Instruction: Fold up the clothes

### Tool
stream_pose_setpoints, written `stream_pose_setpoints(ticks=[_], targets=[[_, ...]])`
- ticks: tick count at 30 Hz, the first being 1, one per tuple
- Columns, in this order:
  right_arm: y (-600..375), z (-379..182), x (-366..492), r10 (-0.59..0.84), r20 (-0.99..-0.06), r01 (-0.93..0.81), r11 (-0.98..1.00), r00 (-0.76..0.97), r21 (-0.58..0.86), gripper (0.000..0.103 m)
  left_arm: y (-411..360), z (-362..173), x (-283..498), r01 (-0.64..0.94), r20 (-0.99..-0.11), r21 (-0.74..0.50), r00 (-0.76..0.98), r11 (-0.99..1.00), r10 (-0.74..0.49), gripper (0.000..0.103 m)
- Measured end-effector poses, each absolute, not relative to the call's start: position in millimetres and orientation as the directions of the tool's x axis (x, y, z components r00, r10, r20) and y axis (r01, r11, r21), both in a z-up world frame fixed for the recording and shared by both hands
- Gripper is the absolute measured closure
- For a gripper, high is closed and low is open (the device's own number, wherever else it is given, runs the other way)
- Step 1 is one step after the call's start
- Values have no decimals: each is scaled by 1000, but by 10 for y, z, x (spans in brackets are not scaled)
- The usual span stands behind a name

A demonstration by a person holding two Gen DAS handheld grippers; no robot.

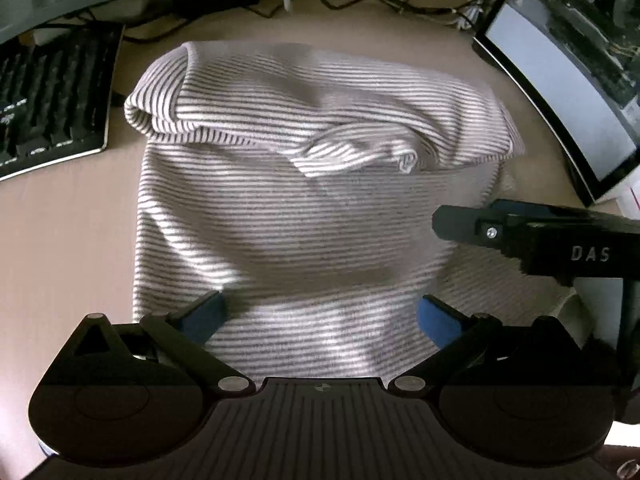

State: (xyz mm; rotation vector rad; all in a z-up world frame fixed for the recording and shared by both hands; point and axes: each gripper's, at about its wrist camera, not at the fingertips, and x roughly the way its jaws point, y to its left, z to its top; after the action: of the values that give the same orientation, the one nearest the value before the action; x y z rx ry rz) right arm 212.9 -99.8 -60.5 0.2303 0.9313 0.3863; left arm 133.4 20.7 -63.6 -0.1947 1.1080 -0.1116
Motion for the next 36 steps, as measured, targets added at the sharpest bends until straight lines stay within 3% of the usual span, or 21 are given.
stream_pose_setpoints(ticks=[4,20,24,29,33,36], targets=[[-947,-627,2056,393,-766,-228,920,509,320,0,185,-643,1171,17,-880,-210,432,978,-197,0],[-1146,-596,927,405,-774,-98,906,487,412,0,152,-585,297,144,-894,-314,288,938,-343,0],[-1143,-506,759,381,-799,-109,920,464,375,0,179,-486,299,160,-882,-298,330,941,-336,0],[-1196,-244,832,341,-752,-131,936,565,326,0,56,-353,512,199,-856,-259,406,945,-320,0],[-1152,-117,1062,406,-687,-130,899,603,418,0,-75,-485,661,205,-870,-194,416,959,-265,0],[-1137,-162,1305,553,-635,-95,789,539,607,0,-136,-607,684,194,-885,-178,396,965,-243,0]])
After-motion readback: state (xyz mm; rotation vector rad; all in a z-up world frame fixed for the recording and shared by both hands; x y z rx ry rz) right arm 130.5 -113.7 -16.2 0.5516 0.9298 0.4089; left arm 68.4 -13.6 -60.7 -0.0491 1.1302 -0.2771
